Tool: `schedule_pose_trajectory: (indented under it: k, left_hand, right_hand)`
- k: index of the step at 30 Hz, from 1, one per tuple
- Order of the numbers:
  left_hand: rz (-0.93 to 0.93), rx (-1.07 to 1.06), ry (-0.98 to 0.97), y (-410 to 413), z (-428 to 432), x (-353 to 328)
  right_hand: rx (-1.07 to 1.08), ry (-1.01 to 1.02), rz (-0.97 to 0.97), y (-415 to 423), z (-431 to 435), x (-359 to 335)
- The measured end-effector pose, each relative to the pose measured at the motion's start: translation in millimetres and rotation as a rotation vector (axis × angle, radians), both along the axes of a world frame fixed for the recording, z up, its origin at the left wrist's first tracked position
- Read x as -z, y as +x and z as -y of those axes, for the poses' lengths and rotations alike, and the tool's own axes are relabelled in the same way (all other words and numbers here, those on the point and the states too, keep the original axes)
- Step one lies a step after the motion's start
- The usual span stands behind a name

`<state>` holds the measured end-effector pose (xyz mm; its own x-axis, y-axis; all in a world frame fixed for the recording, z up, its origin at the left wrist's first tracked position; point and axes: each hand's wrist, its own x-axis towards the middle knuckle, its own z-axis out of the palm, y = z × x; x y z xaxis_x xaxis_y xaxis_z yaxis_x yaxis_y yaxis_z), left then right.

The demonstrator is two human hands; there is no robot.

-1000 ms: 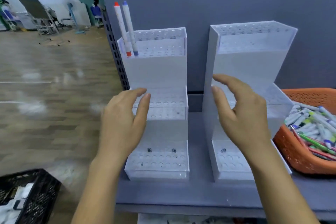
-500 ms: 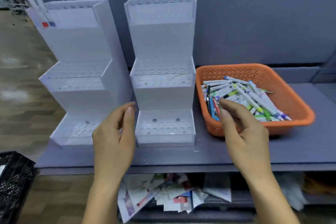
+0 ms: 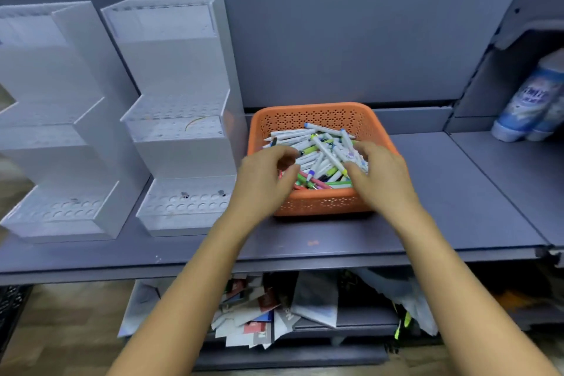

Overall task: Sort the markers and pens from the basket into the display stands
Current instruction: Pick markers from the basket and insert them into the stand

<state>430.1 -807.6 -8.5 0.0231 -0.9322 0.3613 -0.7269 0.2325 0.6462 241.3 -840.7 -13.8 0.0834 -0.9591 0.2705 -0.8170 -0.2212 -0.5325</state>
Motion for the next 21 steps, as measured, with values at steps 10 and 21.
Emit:
schedule_pose_trajectory:
  k: [10,21]
  left_hand:
    - [-0.317,-0.085,0.303,-23.4,67.3,11.6]
    - [-0.578,0.017,0.469,-19.0,66.7,15.5]
  right_hand:
    - [0.013,0.241,-0.475,16.5,58.8,-2.0]
    - [-0.123,0.347,-0.412,20.5,68.0,-0.7]
